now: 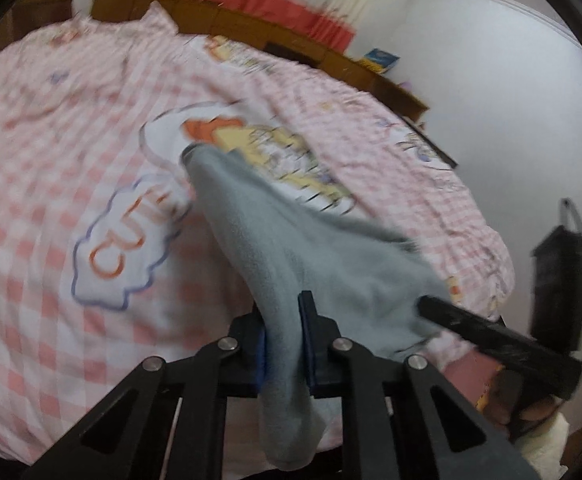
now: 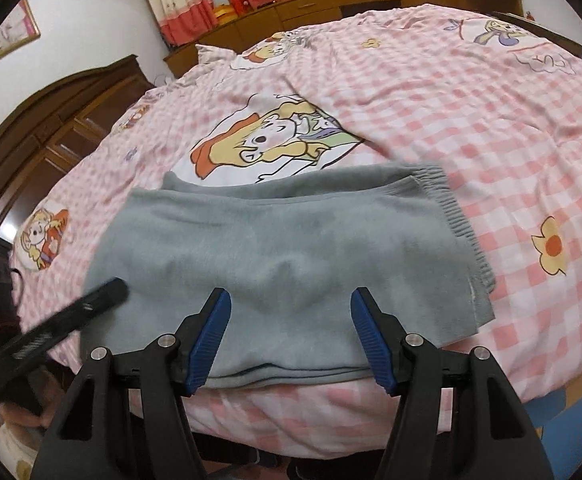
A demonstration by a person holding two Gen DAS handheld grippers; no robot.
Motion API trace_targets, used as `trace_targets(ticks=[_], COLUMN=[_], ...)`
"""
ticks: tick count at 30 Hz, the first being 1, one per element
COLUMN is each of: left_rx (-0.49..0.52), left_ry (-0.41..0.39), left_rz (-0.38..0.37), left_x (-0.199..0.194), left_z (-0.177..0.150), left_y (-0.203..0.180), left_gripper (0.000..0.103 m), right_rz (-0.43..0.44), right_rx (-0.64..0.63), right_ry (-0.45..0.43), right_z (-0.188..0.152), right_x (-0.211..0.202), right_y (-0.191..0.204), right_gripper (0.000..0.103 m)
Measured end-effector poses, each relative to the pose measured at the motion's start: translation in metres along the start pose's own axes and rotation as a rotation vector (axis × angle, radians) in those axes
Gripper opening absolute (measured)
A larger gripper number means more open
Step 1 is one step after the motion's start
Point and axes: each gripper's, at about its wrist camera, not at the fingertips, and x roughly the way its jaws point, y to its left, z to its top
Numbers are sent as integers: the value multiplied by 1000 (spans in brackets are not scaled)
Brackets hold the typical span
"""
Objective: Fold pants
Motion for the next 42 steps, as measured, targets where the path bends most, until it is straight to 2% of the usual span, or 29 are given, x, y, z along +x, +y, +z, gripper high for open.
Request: trace_targets(ticks=[7,12,17,22,28,31,33,36,40,42], left_rx=[162,272,337,379,373,354,340,335,310,305], left_ry=[-2,54,125,201,297,327,323,313,274,239], left_rz=[-4,39,26,13,-4,-30,-58,-69,-81,-62], left_x=[-6,13,46,96,147,157,154,145,121,107], left_z=[26,41,40,31,15,7,6,7,11,14], left_y=[-57,-104,-139,-173,-188,-187,-187,-187,-178,-170], left_gripper=[12,12,12,12,12,20,34,45,53,59], right_rz=[19,18,18,39,48,48,52,66,73,85], right_rx=[48,81,129,185,245,265,280,297,297,294], right_ry=[-26,-87,-124,-141,-142,-146,-147,-155,-173,-182], right_z=[-3,1,1,-5,-10,-12,-13,-13,-9,-6], right_x=[-12,-33,-45,-45,-43,-42,-42,-42,-47,-51], right_y=[-17,-38,-63,-87,-112,-121,-126,-130,-128,-124], right_gripper=[64,64,64,64,64,64,64,64,64,64])
